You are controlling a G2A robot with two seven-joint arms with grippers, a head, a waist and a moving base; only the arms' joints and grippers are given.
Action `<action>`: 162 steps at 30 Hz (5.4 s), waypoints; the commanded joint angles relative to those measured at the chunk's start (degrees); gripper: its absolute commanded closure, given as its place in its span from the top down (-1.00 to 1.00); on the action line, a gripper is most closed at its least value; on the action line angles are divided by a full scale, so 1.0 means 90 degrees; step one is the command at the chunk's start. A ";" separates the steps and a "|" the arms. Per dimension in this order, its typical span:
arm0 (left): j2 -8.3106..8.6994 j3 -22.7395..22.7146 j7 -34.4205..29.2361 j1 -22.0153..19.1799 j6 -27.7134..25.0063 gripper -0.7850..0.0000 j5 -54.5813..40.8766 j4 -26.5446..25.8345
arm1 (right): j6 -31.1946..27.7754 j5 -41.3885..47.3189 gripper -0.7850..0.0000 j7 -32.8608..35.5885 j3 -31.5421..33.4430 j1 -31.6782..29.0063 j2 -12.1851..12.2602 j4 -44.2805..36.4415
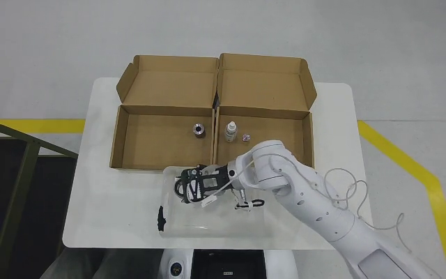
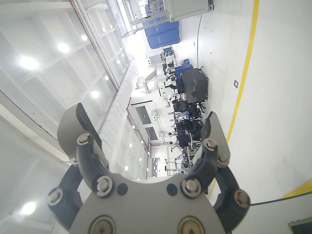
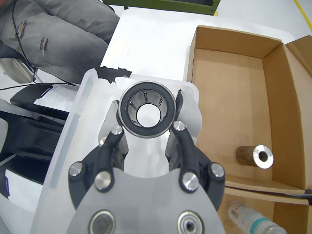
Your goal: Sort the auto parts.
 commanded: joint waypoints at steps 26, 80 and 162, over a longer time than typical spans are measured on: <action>0.0000 0.0000 0.0000 0.0000 0.0000 1.00 0.0000 0.0000 | 0.0461 0.0496 -1.00 -0.0712 0.0035 0.0928 -0.0183 0.1104; 0.0000 0.0000 0.0000 0.0000 0.0000 1.00 0.0000 0.0000 | 0.0500 -0.0982 -1.00 -0.1208 -0.0826 0.1811 -0.0738 0.3045; 0.0000 0.0000 0.0000 0.0000 0.0000 1.00 0.0000 0.0000 | 0.0221 -0.0788 -0.04 -0.0194 0.1104 0.0533 -0.0297 0.0347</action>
